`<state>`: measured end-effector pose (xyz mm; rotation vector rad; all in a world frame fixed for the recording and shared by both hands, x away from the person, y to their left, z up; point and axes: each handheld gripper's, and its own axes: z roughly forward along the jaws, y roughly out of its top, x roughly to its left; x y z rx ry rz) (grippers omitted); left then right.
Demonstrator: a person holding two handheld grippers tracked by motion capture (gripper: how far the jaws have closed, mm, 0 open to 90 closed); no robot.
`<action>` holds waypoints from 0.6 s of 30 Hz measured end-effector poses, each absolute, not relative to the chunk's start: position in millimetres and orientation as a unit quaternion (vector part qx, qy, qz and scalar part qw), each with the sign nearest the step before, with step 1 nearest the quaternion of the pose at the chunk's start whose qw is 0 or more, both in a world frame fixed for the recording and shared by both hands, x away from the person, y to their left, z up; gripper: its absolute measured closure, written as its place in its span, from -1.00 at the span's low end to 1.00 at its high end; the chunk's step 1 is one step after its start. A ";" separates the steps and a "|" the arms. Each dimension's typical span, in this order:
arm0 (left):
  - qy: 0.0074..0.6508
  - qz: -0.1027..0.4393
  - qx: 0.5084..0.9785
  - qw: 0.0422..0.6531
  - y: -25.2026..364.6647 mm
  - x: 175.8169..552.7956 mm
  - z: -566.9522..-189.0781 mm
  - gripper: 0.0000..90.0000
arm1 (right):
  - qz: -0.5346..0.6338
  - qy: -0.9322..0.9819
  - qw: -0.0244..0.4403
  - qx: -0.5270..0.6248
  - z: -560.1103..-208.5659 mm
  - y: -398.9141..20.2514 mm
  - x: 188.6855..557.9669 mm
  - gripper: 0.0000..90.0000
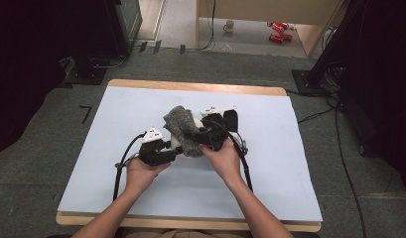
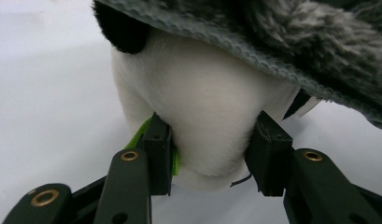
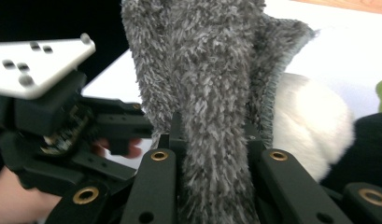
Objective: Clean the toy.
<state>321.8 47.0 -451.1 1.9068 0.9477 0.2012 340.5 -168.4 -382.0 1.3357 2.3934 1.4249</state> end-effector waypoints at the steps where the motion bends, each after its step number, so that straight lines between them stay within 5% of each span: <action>1: 0.391 0.081 0.782 0.478 48.1 323.7 -452.5 0.27 | 0.456 0.778 0.030 0.431 -383.6 -169.3 341.3 0.68; 7: 0.391 0.062 0.780 0.485 55.4 332.3 -456.5 0.27 | 0.416 0.788 0.078 0.447 -382.0 -185.5 342.7 0.68; 18: 0.396 0.039 0.779 0.485 57.9 344.9 -455.6 0.27 | 0.439 0.750 0.082 0.488 -374.9 -234.9 346.7 0.69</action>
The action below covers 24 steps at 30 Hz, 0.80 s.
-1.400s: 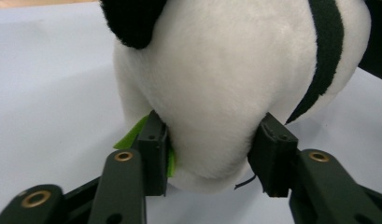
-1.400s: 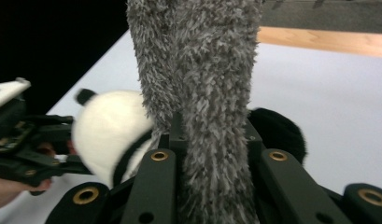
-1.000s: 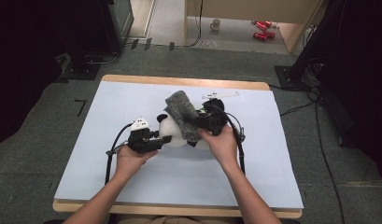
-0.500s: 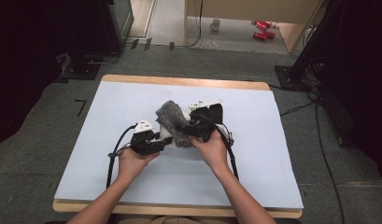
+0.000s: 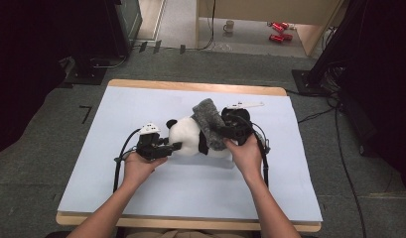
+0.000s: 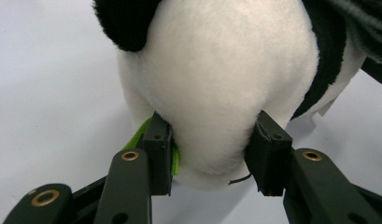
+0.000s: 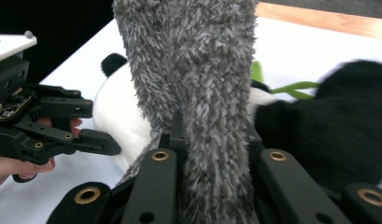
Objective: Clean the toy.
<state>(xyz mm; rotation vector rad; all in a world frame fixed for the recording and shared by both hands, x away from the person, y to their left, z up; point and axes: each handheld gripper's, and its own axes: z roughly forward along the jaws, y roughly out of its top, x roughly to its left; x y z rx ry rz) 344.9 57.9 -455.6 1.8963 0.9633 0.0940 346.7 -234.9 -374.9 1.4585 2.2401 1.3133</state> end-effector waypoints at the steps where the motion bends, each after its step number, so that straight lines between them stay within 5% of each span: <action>1: 0.397 0.035 0.778 0.485 58.2 346.2 -455.3 0.27 | 0.441 0.747 0.082 0.492 -374.4 -239.5 346.6 0.68; 24: 0.401 0.015 0.774 0.490 60.7 353.0 -456.4 0.26 | 0.457 0.676 0.098 0.570 -367.3 -309.2 333.8 0.71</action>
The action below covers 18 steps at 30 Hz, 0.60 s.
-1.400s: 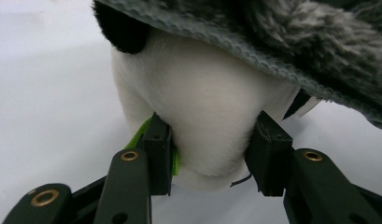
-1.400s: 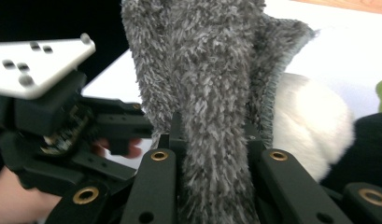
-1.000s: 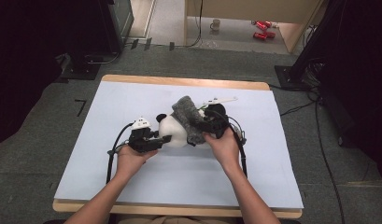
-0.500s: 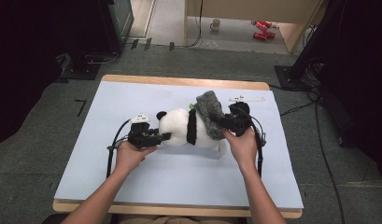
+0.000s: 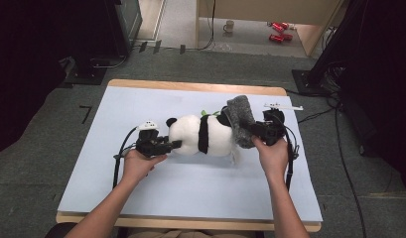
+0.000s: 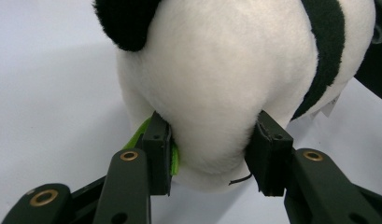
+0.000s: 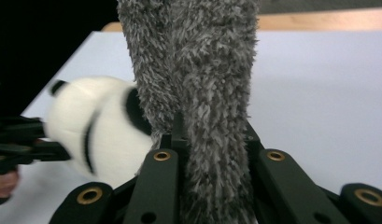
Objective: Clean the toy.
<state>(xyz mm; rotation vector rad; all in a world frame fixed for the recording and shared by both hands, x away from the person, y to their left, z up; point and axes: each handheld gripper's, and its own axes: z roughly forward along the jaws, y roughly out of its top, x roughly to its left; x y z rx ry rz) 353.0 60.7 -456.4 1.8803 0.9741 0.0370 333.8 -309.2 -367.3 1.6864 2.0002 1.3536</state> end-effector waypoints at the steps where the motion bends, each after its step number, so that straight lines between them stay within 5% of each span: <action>1: 0.401 0.016 0.774 0.490 60.5 352.6 -456.3 0.26 | 0.464 0.678 0.098 0.561 -362.8 -305.3 332.3 0.71; 18: 0.407 0.035 0.770 0.491 50.9 329.5 -450.9 0.24 | 0.459 0.758 0.034 0.461 -370.9 -191.7 332.6 0.70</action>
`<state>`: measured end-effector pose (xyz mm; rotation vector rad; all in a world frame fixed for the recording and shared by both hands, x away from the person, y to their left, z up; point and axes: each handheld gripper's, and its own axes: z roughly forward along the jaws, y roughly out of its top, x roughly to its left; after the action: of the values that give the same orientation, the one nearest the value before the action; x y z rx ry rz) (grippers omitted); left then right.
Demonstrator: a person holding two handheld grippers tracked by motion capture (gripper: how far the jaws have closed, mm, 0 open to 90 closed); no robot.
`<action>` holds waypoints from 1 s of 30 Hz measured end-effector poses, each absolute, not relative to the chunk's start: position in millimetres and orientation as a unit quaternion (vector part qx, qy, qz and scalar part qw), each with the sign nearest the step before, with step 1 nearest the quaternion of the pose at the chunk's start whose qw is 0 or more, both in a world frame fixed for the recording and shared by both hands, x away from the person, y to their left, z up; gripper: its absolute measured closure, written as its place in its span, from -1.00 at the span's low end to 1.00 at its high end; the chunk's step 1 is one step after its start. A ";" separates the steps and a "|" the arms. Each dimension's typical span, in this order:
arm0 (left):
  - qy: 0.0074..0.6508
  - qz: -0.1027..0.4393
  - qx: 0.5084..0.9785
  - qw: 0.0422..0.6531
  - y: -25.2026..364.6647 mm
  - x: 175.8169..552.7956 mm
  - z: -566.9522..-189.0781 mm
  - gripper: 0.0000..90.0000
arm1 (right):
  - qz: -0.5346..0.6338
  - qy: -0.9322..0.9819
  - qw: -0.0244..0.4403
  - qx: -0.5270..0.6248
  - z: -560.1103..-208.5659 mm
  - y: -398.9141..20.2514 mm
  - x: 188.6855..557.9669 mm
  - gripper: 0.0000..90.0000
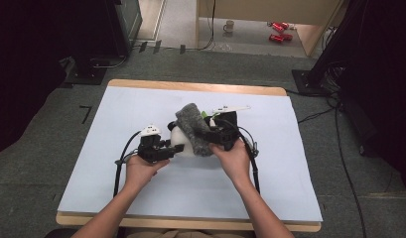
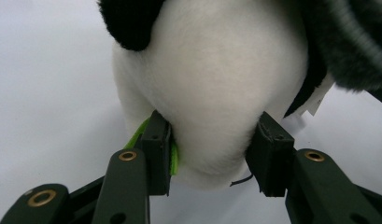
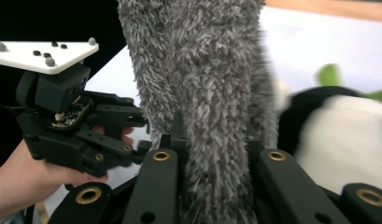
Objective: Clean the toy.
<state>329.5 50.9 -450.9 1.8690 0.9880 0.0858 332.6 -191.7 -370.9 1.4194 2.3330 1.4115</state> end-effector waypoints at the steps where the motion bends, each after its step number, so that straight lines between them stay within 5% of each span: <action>1: 0.408 0.038 0.769 0.490 50.1 327.7 -450.3 0.24 | 0.458 0.762 0.030 0.458 -373.1 -185.6 333.3 0.70; 7: 0.419 0.048 0.769 0.480 50.4 322.0 -451.0 0.24 | 0.456 0.769 0.018 0.448 -384.5 -170.0 337.9 0.70; 15: 0.409 0.044 0.773 0.483 53.7 330.1 -456.5 0.24 | 0.436 0.789 0.062 0.428 -389.9 -169.9 340.6 0.70; 30: 0.394 0.029 0.788 0.473 60.3 346.2 -455.2 0.25 | 0.445 0.754 0.061 0.479 -383.8 -222.6 347.6 0.72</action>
<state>346.2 60.3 -455.2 1.9278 0.9653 0.0713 347.6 -222.6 -383.8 1.4482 2.2824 1.3472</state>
